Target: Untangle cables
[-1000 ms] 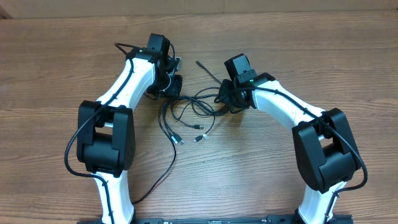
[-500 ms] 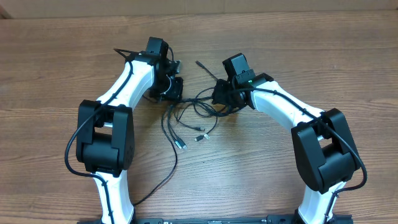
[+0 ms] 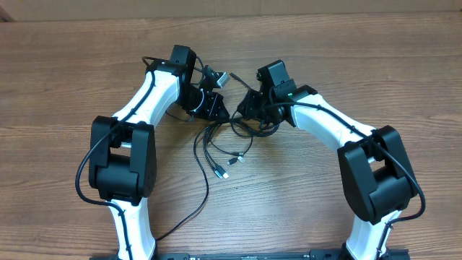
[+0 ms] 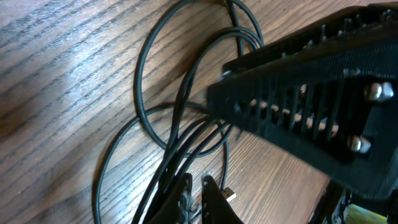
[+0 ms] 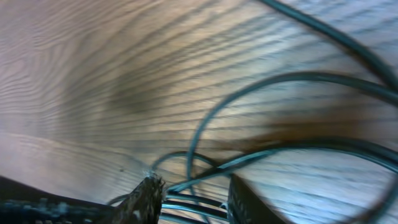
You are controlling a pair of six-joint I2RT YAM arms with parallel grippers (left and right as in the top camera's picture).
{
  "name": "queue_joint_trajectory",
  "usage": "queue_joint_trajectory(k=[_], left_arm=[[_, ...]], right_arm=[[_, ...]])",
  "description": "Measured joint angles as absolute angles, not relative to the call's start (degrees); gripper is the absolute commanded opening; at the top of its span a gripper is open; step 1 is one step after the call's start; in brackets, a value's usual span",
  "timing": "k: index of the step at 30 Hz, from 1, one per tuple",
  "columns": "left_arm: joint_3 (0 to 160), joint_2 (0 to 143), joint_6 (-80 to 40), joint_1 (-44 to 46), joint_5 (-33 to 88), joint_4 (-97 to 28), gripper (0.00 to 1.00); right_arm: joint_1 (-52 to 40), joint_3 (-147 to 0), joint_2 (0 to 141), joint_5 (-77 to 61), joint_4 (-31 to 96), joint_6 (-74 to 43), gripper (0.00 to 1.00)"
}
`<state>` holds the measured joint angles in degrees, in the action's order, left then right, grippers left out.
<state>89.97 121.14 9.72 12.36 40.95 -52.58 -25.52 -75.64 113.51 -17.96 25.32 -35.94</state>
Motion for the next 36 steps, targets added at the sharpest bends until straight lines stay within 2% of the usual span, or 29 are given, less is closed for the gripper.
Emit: queue_joint_trajectory(k=[5,12,18,24,29,36], left_arm=[[90.0,121.1,10.0,12.4,38.9,-54.0,0.1],[90.0,121.1,3.7,12.4,24.4,-53.6,0.14],[87.9,121.1,1.4,12.8,19.9,-54.0,0.13],[87.1,121.1,5.1,13.9,26.1,-54.6,0.1],[87.1,121.1,10.1,13.8,33.1,-55.9,0.11],[87.1,121.1,13.2,13.9,37.8,-58.3,0.08]], right_arm=[[-26.9,-75.6,116.6,-19.9,22.5,-36.0,0.34],[-27.4,-75.6,117.6,-20.9,21.8,-36.0,0.34],[-27.4,-75.6,117.6,-22.8,26.8,-36.0,0.34],[-27.4,-75.6,117.6,-23.5,30.0,-35.6,0.36],[-27.4,-75.6,117.6,-23.6,29.8,-34.9,0.44],[-27.7,-75.6,117.6,-23.6,27.2,-34.7,0.44]])
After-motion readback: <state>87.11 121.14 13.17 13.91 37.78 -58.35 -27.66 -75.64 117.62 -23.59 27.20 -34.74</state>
